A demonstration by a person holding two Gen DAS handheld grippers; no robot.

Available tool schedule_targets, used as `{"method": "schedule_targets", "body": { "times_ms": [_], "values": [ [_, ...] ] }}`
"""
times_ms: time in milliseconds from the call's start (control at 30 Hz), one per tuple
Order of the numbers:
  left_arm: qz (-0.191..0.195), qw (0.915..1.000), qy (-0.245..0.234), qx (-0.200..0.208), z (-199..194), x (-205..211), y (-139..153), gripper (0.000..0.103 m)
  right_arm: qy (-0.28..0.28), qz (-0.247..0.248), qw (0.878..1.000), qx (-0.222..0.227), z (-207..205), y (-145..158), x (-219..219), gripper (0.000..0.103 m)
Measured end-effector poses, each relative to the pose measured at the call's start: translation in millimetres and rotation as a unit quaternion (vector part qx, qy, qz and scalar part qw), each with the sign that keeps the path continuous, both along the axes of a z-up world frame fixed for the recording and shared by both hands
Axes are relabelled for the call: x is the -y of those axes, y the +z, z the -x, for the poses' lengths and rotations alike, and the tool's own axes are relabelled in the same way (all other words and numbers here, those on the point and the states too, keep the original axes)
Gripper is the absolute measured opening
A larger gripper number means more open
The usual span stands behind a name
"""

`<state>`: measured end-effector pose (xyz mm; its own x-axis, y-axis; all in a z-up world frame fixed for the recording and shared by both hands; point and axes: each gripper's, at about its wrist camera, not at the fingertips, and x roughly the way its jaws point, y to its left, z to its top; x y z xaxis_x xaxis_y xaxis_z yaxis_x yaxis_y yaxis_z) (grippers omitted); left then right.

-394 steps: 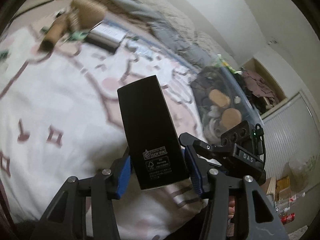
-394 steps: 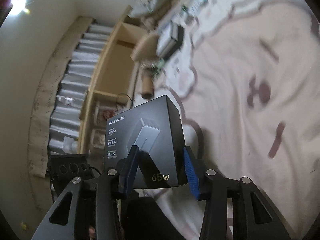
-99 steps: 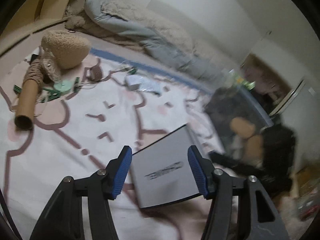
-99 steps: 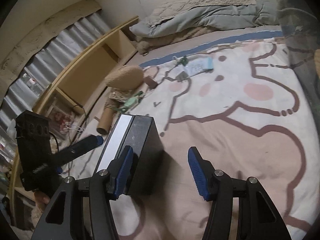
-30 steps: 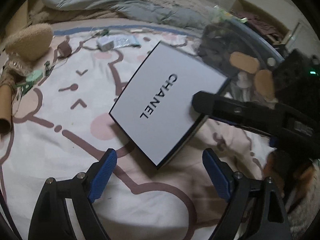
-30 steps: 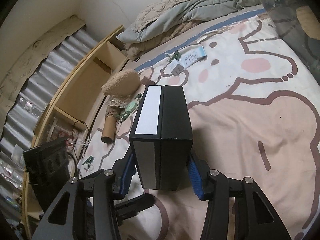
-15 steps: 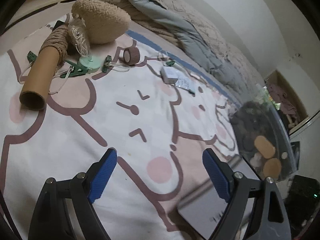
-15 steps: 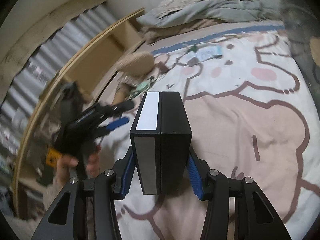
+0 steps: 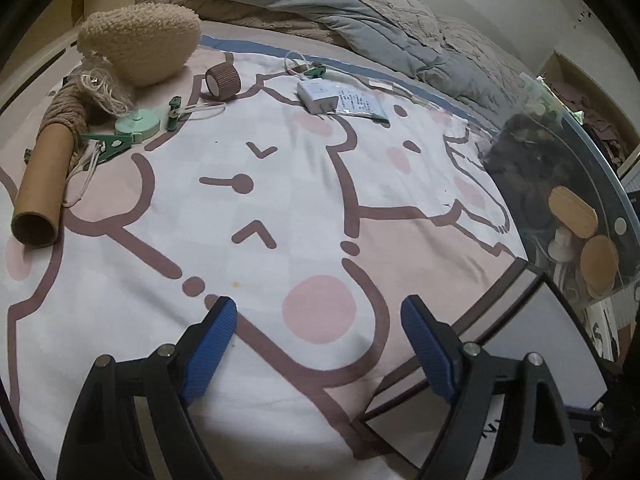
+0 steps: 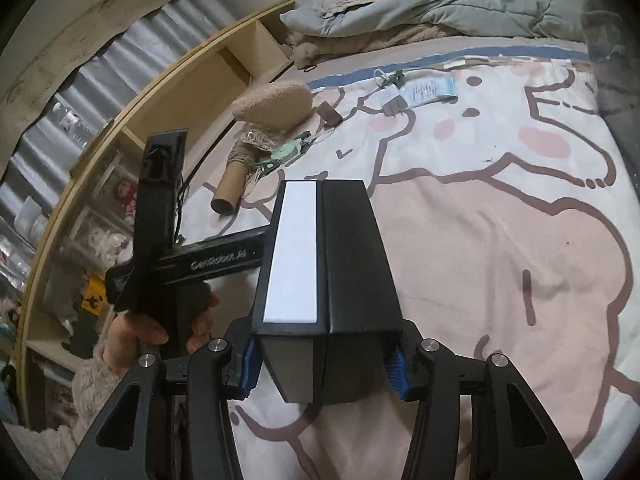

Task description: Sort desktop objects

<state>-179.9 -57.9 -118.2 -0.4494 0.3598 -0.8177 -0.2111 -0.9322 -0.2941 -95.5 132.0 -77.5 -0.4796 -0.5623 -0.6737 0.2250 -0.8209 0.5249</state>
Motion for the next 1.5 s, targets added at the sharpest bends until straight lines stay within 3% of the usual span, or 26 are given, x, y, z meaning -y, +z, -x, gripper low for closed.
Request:
{"method": "schedule_targets", "body": {
  "times_ms": [100, 233, 500, 567, 700, 800, 867, 1167, 1500],
  "values": [
    [-0.027, 0.9996, 0.003, -0.007, -12.7, 8.3, 13.5, 0.084, -0.003, 0.002, 1.000, 0.000, -0.1, 0.9, 0.2, 0.051],
    [-0.055, 0.9979, -0.031, -0.009, -46.1, 6.9, 26.0, 0.084, -0.013, 0.021, 1.000, 0.013, 2.0, -3.2, -5.4, 0.051],
    [-0.051, 0.9933, -0.100, 0.028, -100.5, -37.1, 4.8, 0.083, -0.027, 0.032, 0.999, 0.023, 0.9, -6.0, -6.7, 0.051],
    [-0.035, 0.9925, -0.110, 0.039, -101.6, -49.8, -2.4, 0.071, -0.030, 0.034, 0.999, 0.025, 0.7, -5.6, -7.6, 0.051],
    [-0.026, 0.9919, -0.117, 0.043, -102.5, -60.4, -7.9, 0.059, -0.032, 0.035, 0.999, 0.025, 0.7, -5.9, -8.2, 0.051],
    [-0.047, 0.9913, -0.114, 0.046, -100.9, -59.3, -6.2, 0.048, -0.031, 0.028, 0.999, 0.020, -0.2, -4.2, -6.5, 0.051],
    [-0.053, 0.9913, -0.115, 0.038, -104.4, -58.4, -2.6, 0.047, -0.029, 0.024, 0.999, 0.017, -2.7, -0.5, -5.0, 0.051],
    [-0.091, 0.9874, -0.121, -0.045, -131.8, -67.4, 51.1, 0.047, -0.034, 0.000, 0.996, -0.078, -39.1, 59.7, -15.4, 0.051],
    [-0.113, 0.9677, -0.183, -0.131, -157.4, -132.1, 134.3, 0.047, -0.086, -0.033, 0.977, -0.193, -95.7, 140.1, -72.2, 0.051]
  ]
}}
